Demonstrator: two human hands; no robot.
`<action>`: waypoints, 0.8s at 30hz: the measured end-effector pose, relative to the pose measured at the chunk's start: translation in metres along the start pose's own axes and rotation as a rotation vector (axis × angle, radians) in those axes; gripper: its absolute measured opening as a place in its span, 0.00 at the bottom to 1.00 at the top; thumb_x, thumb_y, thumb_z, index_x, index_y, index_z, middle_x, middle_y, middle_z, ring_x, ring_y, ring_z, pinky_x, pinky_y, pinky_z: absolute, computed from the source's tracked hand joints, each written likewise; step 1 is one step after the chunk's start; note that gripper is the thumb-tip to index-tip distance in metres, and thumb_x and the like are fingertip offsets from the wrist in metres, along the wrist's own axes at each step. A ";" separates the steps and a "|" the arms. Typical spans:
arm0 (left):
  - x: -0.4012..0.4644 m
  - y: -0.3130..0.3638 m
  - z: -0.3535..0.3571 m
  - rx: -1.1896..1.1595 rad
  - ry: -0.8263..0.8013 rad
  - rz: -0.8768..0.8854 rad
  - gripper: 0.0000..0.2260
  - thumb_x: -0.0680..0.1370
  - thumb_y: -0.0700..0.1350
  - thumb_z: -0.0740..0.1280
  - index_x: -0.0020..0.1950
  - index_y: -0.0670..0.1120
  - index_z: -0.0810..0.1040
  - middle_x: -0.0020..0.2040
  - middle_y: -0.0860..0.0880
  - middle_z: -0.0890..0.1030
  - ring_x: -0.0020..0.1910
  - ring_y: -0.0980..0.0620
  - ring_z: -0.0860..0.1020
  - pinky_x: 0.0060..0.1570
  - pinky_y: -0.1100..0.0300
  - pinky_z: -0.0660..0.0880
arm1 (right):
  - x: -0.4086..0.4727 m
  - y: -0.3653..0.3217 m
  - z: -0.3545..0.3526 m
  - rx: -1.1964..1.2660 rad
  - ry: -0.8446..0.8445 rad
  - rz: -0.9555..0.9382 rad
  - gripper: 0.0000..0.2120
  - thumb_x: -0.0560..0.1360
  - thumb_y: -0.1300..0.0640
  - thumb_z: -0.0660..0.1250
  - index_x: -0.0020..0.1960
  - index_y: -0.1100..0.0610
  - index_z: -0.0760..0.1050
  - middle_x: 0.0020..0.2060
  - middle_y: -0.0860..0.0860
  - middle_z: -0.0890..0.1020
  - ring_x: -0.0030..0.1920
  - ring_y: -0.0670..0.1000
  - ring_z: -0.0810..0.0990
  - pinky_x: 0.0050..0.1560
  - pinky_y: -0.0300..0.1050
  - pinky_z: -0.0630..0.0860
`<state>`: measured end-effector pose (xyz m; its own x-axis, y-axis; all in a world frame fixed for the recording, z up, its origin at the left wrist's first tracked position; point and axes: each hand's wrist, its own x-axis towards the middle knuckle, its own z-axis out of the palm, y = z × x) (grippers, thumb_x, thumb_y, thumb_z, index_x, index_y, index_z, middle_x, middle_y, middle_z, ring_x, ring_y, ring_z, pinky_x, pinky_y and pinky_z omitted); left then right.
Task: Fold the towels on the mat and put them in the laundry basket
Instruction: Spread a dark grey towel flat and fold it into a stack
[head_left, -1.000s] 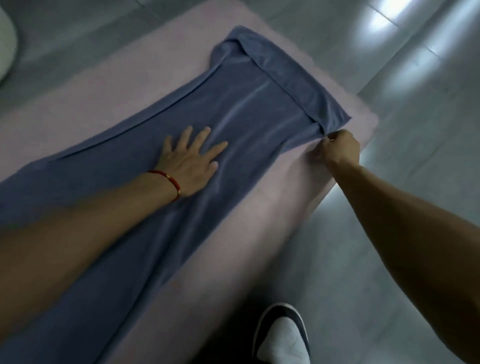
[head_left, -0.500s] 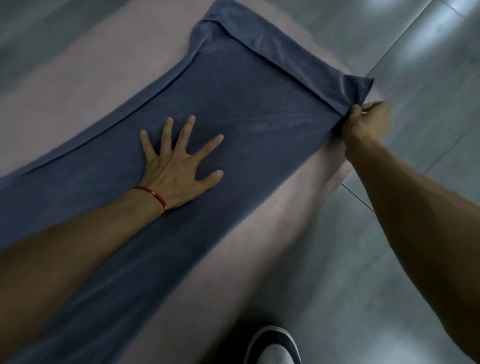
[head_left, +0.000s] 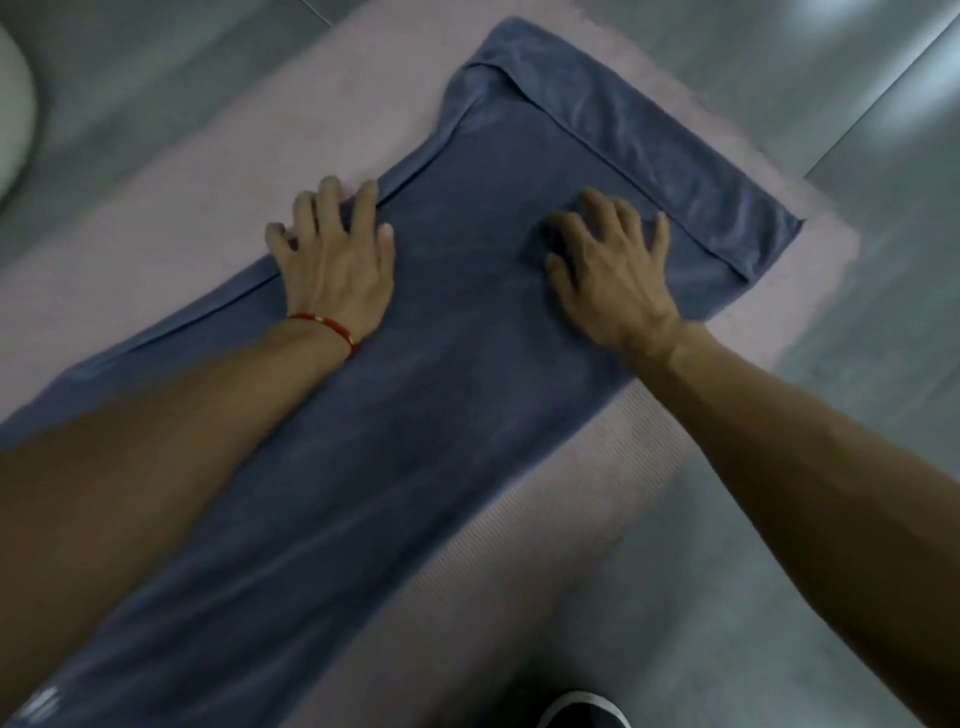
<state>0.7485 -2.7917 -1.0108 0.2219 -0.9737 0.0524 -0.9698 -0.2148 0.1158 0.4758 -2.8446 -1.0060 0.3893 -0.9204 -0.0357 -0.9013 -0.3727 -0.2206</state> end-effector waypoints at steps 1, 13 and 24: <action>0.015 -0.012 -0.002 -0.020 0.016 -0.073 0.21 0.85 0.52 0.50 0.77 0.46 0.64 0.72 0.38 0.67 0.68 0.37 0.66 0.62 0.38 0.63 | 0.004 -0.014 0.005 0.007 -0.011 -0.054 0.21 0.82 0.46 0.56 0.73 0.51 0.68 0.76 0.55 0.63 0.76 0.59 0.61 0.72 0.76 0.50; 0.058 -0.050 -0.038 0.094 -0.055 0.099 0.09 0.83 0.44 0.58 0.59 0.41 0.73 0.54 0.33 0.78 0.52 0.31 0.77 0.45 0.44 0.71 | 0.019 -0.061 0.027 -0.108 -0.036 -0.077 0.23 0.82 0.45 0.54 0.71 0.55 0.66 0.72 0.57 0.66 0.71 0.62 0.64 0.68 0.71 0.61; 0.042 -0.016 -0.016 0.159 0.055 0.167 0.20 0.79 0.46 0.58 0.72 0.51 0.71 0.76 0.42 0.64 0.73 0.38 0.64 0.68 0.36 0.61 | 0.054 -0.051 -0.007 -0.100 0.050 -0.076 0.17 0.83 0.47 0.55 0.62 0.56 0.74 0.62 0.58 0.76 0.61 0.64 0.72 0.59 0.62 0.68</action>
<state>0.7751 -2.8277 -0.9945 0.0580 -0.9920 0.1120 -0.9963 -0.0645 -0.0560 0.5417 -2.8765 -0.9898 0.4498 -0.8927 0.0264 -0.8848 -0.4495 -0.1225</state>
